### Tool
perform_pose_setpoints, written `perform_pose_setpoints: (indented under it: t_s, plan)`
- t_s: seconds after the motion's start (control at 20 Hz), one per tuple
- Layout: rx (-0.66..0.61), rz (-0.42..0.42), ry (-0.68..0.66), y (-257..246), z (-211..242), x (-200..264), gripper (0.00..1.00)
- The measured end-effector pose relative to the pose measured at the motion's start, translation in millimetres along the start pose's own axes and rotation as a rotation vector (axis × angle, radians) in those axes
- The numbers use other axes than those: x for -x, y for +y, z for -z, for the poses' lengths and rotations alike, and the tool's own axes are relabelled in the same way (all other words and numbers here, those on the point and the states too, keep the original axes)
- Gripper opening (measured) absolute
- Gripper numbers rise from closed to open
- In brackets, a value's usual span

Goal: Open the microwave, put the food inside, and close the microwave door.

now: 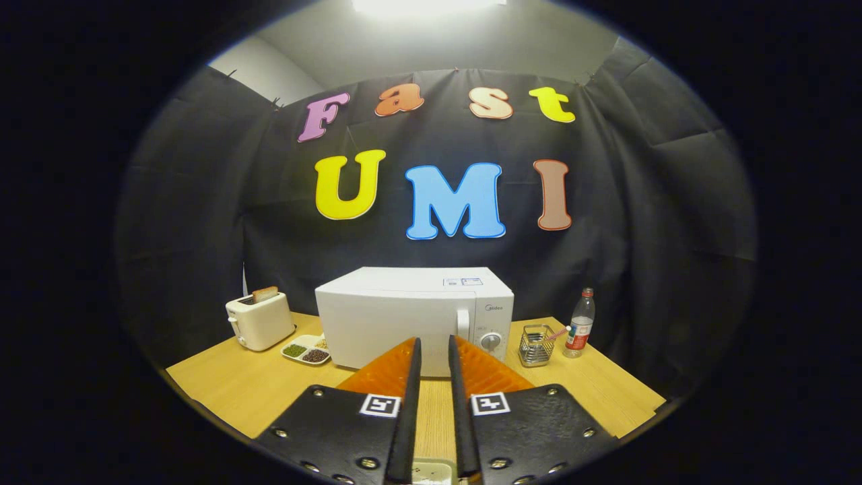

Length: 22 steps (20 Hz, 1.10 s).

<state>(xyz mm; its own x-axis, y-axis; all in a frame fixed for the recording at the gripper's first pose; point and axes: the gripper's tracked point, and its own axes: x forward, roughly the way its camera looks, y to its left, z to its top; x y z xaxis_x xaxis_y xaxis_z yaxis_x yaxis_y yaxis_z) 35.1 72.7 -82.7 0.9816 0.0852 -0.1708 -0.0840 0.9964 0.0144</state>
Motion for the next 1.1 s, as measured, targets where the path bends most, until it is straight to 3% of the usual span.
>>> perform_pose_setpoints:
  t_s: [0.05,0.1,0.3,1.1]
  plan:
    - [-0.005,-0.005,-0.005,1.0,0.5,5.9,0.31]
    - [-0.013,-0.011,-0.006,1.4,2.6,10.7,0.48]
    - [-0.034,0.005,-0.023,-4.5,-1.9,19.2,1.00]
    - [-0.037,-0.034,-0.076,10.5,-31.5,38.7,1.00]
